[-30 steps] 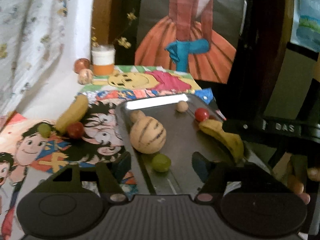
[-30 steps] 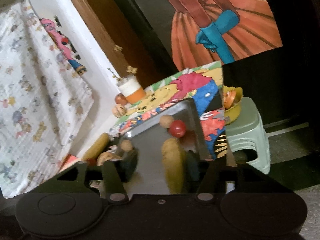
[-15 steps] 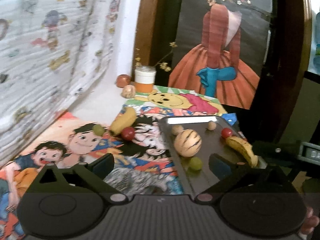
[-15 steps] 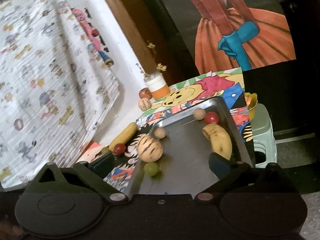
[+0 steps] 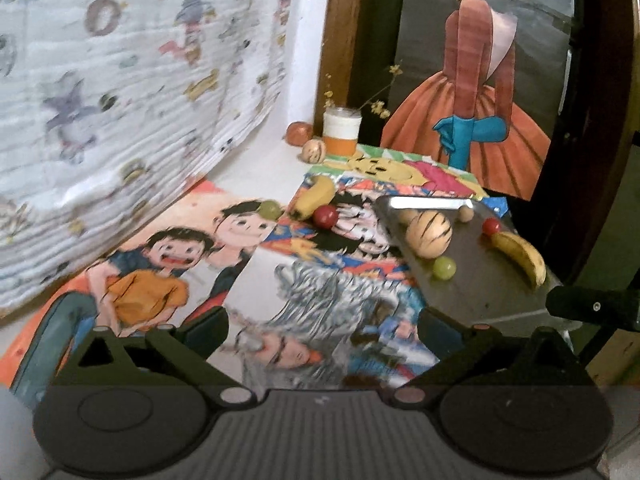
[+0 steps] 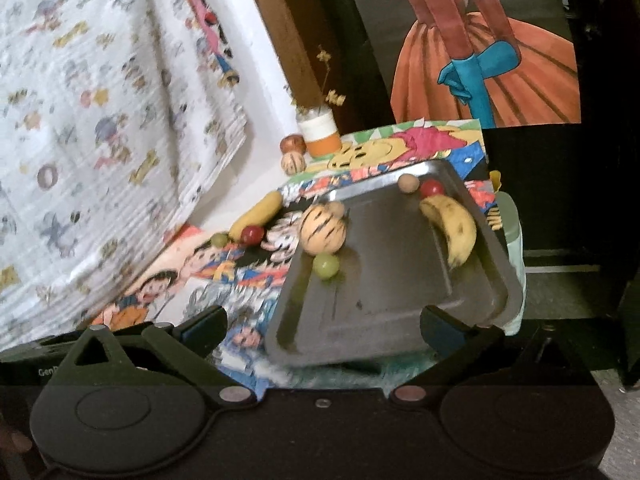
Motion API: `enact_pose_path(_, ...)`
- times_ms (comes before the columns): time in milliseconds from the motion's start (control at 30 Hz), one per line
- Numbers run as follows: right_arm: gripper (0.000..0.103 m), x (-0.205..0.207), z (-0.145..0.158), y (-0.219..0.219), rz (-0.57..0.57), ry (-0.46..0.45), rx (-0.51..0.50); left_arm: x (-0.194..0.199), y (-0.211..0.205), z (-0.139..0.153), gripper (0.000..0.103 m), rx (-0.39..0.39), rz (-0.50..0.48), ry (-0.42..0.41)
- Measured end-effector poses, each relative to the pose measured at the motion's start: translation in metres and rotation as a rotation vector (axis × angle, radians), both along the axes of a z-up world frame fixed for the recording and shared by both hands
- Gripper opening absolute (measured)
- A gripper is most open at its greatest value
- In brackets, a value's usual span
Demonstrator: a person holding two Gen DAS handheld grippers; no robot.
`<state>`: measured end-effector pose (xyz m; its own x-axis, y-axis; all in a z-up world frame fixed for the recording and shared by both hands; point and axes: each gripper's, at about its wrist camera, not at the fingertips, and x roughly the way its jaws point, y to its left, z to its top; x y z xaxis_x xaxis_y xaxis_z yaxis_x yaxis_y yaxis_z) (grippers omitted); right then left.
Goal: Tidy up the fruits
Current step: 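Withdraw both tools from the tray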
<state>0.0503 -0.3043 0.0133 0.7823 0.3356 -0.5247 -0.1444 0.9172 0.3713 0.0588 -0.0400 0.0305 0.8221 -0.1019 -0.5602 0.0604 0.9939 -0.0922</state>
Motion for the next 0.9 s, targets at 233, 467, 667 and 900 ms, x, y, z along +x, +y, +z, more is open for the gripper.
enact_pose_path(233, 0.102, -0.018, 0.001, 0.030, 0.050, 0.024, -0.083, -0.024, 0.016, -0.011, 0.103, -0.005, 0.003, 0.037)
enact_pose_path(467, 0.102, -0.027, -0.007, 0.054, 0.101, 0.066, -0.148, -0.036, 0.032, -0.016, 0.103, -0.010, 0.030, 0.052)
enact_pose_path(667, 0.102, -0.031, -0.009, 0.067, 0.124, 0.083, -0.177, -0.040, 0.048, -0.017, 0.103, -0.028, 0.065, 0.053)
enact_pose_path(900, 0.102, -0.030, -0.011, 0.081, 0.157, 0.090, -0.201, -0.041, 0.062, -0.021, 0.103, -0.034, 0.104, 0.065)
